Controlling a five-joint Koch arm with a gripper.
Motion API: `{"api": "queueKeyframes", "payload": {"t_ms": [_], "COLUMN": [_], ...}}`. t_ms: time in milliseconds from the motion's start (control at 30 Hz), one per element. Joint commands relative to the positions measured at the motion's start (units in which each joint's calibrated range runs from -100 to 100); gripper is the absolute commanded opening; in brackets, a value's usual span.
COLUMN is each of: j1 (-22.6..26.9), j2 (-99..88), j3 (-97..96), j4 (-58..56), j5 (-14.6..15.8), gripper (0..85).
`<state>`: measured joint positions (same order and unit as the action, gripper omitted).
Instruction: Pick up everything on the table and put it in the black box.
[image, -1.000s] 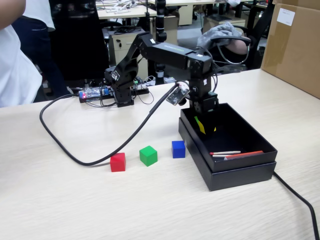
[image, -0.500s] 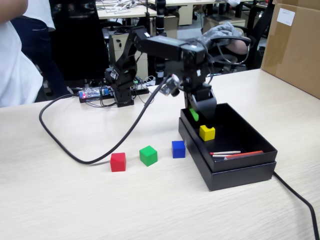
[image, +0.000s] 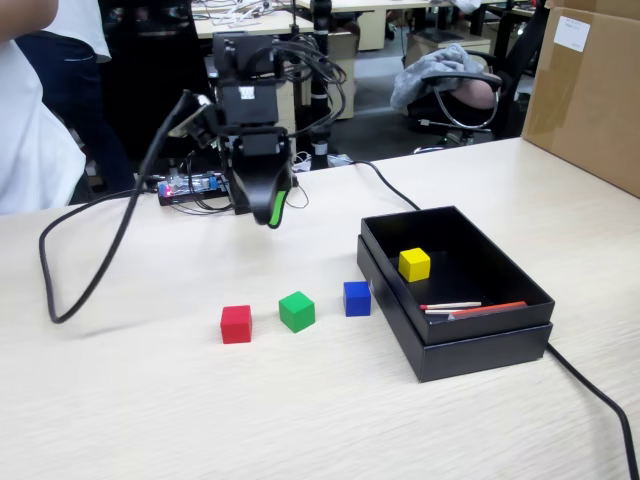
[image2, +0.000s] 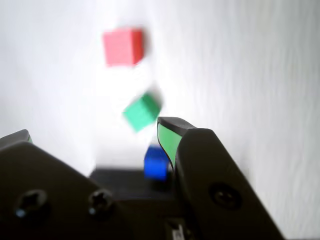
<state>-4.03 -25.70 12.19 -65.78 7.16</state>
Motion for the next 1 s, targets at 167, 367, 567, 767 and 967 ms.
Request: {"api": "queueKeyframes", "payload": {"t_ms": [167,367,567,767,967], "j1": [-3.47,-4.15,-4.3,-4.25,-4.05], "j2": [11.07,23.46,34.24,38.38,31.61], "j3": [-0.13,3.04,7.4,9.57,8.58], "j4": [2.75,3.88,6.12,6.12,6.12], "j5": [-1.27,-1.32,-2.59,-2.59,-2.54], "gripper": [49.1,48.9,47.2,22.2,3.5]}}
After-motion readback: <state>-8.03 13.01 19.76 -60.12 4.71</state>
